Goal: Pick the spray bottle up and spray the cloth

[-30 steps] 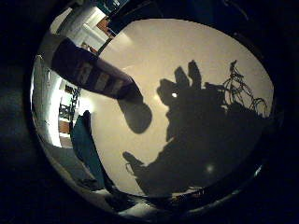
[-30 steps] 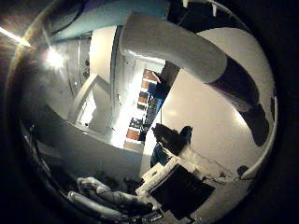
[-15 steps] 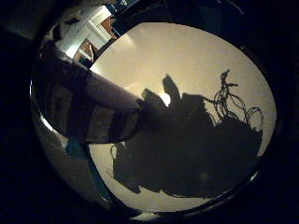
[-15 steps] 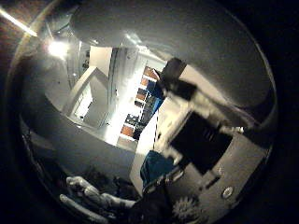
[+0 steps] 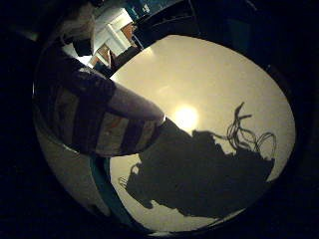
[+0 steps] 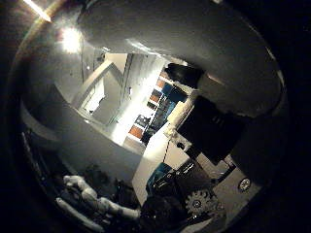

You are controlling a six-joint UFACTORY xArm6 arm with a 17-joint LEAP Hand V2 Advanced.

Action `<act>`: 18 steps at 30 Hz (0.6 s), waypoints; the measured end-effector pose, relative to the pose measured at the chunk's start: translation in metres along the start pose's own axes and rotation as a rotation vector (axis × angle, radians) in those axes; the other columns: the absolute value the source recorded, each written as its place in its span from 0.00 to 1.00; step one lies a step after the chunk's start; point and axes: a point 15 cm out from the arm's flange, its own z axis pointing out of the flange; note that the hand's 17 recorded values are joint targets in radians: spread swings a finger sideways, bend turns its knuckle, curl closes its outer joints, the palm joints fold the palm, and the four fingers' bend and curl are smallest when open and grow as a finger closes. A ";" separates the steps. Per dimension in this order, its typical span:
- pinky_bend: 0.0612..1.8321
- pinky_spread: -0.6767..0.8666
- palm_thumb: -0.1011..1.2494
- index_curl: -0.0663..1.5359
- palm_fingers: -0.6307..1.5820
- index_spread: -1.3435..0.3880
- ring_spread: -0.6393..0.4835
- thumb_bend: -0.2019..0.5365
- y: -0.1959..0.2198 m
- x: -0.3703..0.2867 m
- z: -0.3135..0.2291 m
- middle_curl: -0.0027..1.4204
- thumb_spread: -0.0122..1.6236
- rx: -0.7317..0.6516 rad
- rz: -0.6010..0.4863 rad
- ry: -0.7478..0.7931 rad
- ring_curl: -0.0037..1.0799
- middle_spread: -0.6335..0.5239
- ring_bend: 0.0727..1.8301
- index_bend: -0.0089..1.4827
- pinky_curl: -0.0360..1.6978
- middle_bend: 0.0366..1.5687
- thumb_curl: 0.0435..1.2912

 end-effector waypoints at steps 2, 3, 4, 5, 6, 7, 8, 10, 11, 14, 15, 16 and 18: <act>0.67 0.31 0.90 0.53 0.80 0.67 0.35 0.26 -0.006 -0.027 0.007 0.58 0.59 -0.015 -0.056 -0.019 0.70 0.44 0.71 0.79 0.50 0.82 0.33; 0.67 0.31 0.90 0.52 0.80 0.67 0.35 0.26 -0.007 -0.041 0.012 0.57 0.59 -0.031 -0.087 -0.028 0.71 0.44 0.71 0.80 0.51 0.83 0.34; 0.67 0.31 0.91 0.52 0.80 0.67 0.35 0.26 -0.008 -0.059 0.018 0.57 0.59 -0.051 -0.126 -0.038 0.72 0.44 0.71 0.80 0.52 0.83 0.35; 0.67 0.31 0.91 0.52 0.80 0.67 0.35 0.26 -0.007 -0.079 0.023 0.56 0.59 -0.079 -0.176 -0.048 0.72 0.44 0.71 0.81 0.53 0.84 0.36; 0.67 0.31 0.91 0.51 0.79 0.68 0.35 0.26 -0.007 -0.095 0.026 0.56 0.59 -0.103 -0.220 -0.052 0.73 0.45 0.71 0.81 0.54 0.84 0.36; 0.66 0.31 0.91 0.51 0.80 0.68 0.35 0.26 -0.005 -0.109 0.027 0.55 0.58 -0.125 -0.258 -0.052 0.74 0.45 0.71 0.82 0.55 0.85 0.38; 0.66 0.31 0.92 0.50 0.80 0.68 0.35 0.26 -0.004 -0.121 0.026 0.55 0.58 -0.147 -0.291 -0.048 0.74 0.45 0.71 0.82 0.56 0.85 0.39; 0.65 0.31 0.92 0.50 0.79 0.68 0.35 0.25 0.001 -0.136 0.022 0.54 0.58 -0.191 -0.343 -0.026 0.75 0.45 0.71 0.83 0.57 0.86 0.40; 0.65 0.31 0.92 0.50 0.79 0.68 0.35 0.25 0.003 -0.144 0.018 0.54 0.58 -0.218 -0.377 -0.009 0.75 0.45 0.71 0.83 0.58 0.86 0.40; 0.64 0.32 0.92 0.49 0.79 0.68 0.35 0.25 0.007 -0.170 0.003 0.53 0.57 -0.276 -0.464 0.046 0.77 0.45 0.70 0.84 0.60 0.87 0.42; 0.63 0.32 0.92 0.48 0.79 0.68 0.35 0.25 0.008 -0.180 0.000 0.53 0.57 -0.289 -0.496 0.059 0.77 0.46 0.70 0.84 0.61 0.87 0.42; 0.63 0.32 0.92 0.48 0.79 0.68 0.35 0.25 0.010 -0.192 -0.003 0.52 0.57 -0.303 -0.531 0.068 0.77 0.46 0.70 0.84 0.62 0.87 0.43; 0.62 0.32 0.92 0.48 0.79 0.68 0.35 0.25 0.015 -0.215 -0.006 0.52 0.57 -0.331 -0.594 0.082 0.78 0.46 0.70 0.84 0.63 0.88 0.43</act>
